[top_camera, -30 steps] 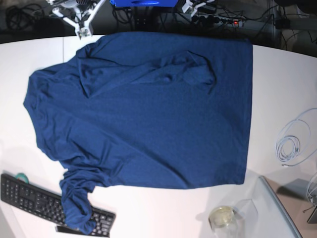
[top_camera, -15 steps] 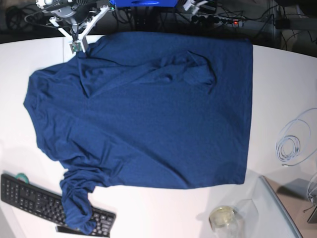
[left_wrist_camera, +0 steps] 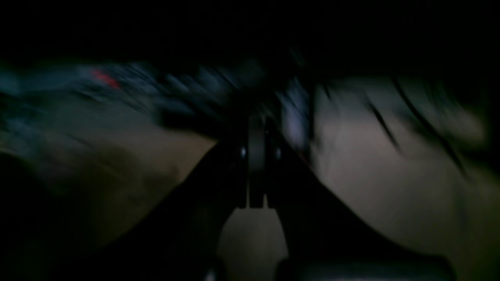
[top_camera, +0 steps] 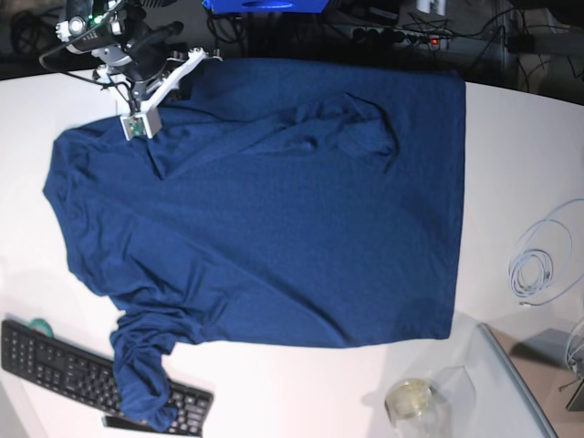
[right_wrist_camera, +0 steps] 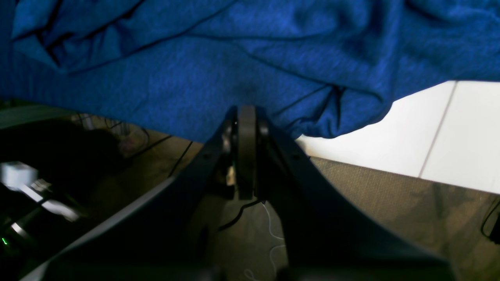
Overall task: Layout the t-shirt on the table in an organized manner, then fold the t-shirt properly
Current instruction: 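Lower both grippers onto the shirt shoulder corners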
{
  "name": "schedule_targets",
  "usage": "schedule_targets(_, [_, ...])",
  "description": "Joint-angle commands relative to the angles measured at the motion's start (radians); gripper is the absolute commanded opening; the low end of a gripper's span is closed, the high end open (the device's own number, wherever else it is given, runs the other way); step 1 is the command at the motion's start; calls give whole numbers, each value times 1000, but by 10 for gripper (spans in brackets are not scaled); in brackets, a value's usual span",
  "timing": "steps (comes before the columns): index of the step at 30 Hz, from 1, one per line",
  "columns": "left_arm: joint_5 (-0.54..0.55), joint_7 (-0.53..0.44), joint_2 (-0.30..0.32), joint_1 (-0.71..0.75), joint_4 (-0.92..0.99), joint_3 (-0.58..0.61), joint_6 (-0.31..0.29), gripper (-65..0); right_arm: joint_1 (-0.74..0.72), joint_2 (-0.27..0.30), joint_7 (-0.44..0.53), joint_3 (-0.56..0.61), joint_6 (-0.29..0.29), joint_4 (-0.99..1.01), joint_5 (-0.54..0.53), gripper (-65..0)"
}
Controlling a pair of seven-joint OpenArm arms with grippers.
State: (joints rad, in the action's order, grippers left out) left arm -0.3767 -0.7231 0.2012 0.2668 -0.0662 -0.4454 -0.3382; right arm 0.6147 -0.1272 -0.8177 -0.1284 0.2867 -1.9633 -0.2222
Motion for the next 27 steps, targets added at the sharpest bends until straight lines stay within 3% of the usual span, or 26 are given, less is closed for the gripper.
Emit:
schedule_targets(1, [9,-16,7,41,-21,1,-5,-650,-6,1,7,5,-1,-18,-12,-641])
schedule_targets(11, [262,-20,-22,249,-479,3,-5,-650,-134,2,-213,-35,4,-18,-13,-636])
schedule_targets(12, [293,-20,-22,259,-504,3,-5,-650,-143,2,-231,-26,7,-20,-13,-617])
schedule_targets(14, [338,-19,-22,265,-538,3,-5,-650,-163,19,-259,16,36,-21,-13,-518])
schedule_targets(18, [377,-19,-21,266,-562,3,-5,-650,-190,31,-259,83,92,-29,-15,-194])
schedule_targets(20, [384,-14,-21,268,-590,3,-5,-650,-210,30,-265,108,121,-32,-18,-93])
schedule_targets(24, [397,102,-30,272,-708,4,-5,-650,-252,37,-254,77,216,-32,-136,-122])
schedule_targets(27, [523,231,-41,289,-840,4,-9,-650,-283,31,-187,-24,219,-29,-240,-135])
